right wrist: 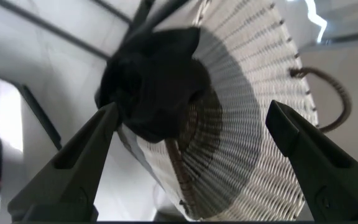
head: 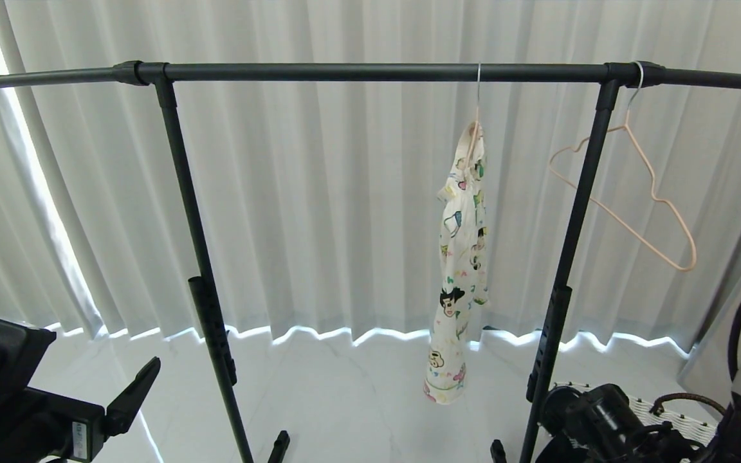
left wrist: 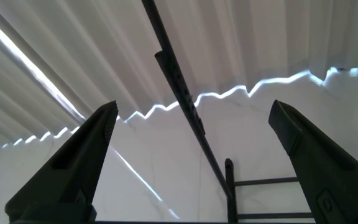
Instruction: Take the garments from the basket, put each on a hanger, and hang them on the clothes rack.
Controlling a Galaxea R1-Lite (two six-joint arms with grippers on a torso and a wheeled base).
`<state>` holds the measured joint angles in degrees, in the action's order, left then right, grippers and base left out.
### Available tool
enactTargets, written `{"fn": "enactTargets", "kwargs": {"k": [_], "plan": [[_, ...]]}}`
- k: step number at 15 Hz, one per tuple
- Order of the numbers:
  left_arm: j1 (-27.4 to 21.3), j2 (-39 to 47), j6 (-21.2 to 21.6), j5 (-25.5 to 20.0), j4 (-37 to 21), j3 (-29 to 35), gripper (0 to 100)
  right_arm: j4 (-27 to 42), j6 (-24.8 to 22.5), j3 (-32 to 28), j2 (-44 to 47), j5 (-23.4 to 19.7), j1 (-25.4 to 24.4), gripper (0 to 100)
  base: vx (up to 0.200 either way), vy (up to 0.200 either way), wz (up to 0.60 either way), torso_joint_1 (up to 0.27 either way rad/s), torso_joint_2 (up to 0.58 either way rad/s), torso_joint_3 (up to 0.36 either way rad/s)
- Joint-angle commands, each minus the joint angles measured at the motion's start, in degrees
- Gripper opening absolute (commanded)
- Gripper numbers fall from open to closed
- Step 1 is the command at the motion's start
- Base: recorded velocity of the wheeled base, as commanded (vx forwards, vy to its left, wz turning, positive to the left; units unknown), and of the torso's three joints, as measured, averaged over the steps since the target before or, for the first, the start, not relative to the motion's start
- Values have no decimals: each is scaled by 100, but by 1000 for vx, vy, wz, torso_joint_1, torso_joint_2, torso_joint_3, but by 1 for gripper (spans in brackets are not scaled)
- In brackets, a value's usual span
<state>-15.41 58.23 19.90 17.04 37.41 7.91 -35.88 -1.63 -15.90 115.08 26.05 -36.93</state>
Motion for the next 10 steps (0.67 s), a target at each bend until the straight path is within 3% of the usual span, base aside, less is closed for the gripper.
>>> {"fn": "enactTargets", "kwargs": {"k": [1, 4, 10], "plan": [[-24, -119, 6, 1, 3, -9, 100, 2, -4, -10, 392, 5, 89, 100, 0, 0, 0, 0, 0, 0], [-24, -128, 6, 1, 3, 0, 100, -69, -4, -80, 577, 14, 256, 100, 0, 0, 0, 0, 0, 0], [-24, -181, 14, 10, 3, -9, 100, -912, 5, -71, 1263, -91, 379, 100, 0, 0, 0, 0, 0, 0]]}}
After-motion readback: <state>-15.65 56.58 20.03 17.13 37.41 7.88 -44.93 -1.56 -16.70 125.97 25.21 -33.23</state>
